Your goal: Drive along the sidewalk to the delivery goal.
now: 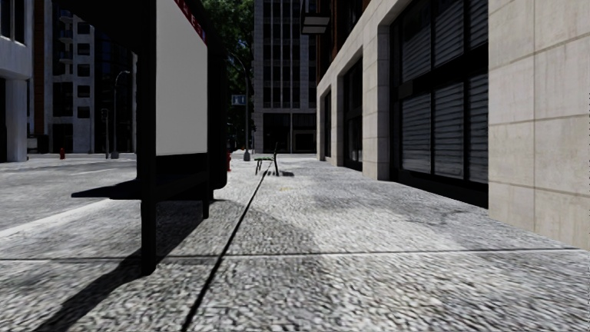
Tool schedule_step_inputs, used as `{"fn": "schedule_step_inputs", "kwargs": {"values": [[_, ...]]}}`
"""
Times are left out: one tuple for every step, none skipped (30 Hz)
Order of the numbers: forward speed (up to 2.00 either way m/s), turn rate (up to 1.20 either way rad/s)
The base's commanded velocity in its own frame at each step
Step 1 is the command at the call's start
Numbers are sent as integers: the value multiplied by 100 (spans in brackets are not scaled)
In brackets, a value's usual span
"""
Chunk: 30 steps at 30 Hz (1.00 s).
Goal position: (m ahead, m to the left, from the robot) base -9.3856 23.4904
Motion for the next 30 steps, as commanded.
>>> {"fn": "schedule_step_inputs", "kwargs": {"values": [[200,0],[200,0],[200,0],[200,0],[200,0],[200,0],[200,0],[200,0],[200,0],[200,0],[200,0],[200,0],[200,0],[200,0],[200,0],[200,0],[200,0],[200,0],[200,0],[200,0],[200,0],[200,0],[200,0],[200,0],[200,0],[200,0],[200,0],[200,0],[200,0],[200,0]]}}
